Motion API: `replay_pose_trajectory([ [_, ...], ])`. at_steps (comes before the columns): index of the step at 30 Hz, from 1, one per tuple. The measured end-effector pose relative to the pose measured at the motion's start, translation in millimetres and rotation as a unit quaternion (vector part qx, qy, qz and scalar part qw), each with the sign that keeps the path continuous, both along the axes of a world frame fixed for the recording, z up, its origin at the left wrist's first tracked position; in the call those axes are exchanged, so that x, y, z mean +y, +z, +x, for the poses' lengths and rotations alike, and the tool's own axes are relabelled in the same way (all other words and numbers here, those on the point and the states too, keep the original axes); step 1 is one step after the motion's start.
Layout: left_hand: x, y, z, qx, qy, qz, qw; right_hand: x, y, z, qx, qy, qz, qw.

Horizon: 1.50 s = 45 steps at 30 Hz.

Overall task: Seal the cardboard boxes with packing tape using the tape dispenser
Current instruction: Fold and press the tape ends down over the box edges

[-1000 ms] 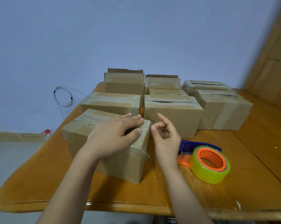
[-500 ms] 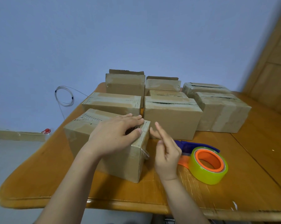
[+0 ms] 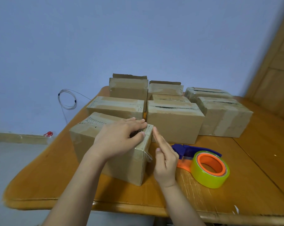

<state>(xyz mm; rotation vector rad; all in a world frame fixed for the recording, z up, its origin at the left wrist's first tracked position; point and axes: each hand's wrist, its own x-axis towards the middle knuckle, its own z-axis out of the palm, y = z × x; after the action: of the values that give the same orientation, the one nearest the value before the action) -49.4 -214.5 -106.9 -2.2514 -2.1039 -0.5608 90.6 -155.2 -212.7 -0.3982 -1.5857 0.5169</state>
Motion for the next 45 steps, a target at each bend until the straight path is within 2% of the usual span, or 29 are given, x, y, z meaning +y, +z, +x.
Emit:
replay_pose_trajectory([
  [3,-1,1,0,-0.010,0.001,-0.008,1.000,-3,0,6,0.028,0.024,-0.049,0.998],
  [7,-2,3,-1,-0.021,0.000,-0.015,1.000,-12,6,16,0.083,0.003,-0.149,0.985],
  [16,-1,1,-3,-0.040,-0.013,-0.010,0.999,-57,15,23,-0.057,-0.035,-0.061,0.996],
  [23,0,0,-4,-0.037,-0.017,-0.015,0.999,-66,17,9,-0.021,-0.065,-0.104,0.992],
  [30,1,-3,-6,-0.049,-0.013,-0.007,0.999,-71,17,4,0.037,-0.044,-0.168,0.984],
  [34,0,-3,-6,-0.042,-0.017,-0.006,0.999,-72,21,7,0.035,-0.043,-0.184,0.981],
  [39,-1,-2,-5,-0.031,-0.014,-0.009,0.999,-67,26,8,0.013,-0.078,-0.150,0.986],
  [43,-1,1,-5,-0.021,-0.016,-0.021,0.999,-58,31,11,0.030,-0.030,-0.231,0.972],
  [45,-1,1,-5,-0.016,-0.017,-0.025,0.999,-52,36,16,0.001,-0.026,-0.242,0.970],
])
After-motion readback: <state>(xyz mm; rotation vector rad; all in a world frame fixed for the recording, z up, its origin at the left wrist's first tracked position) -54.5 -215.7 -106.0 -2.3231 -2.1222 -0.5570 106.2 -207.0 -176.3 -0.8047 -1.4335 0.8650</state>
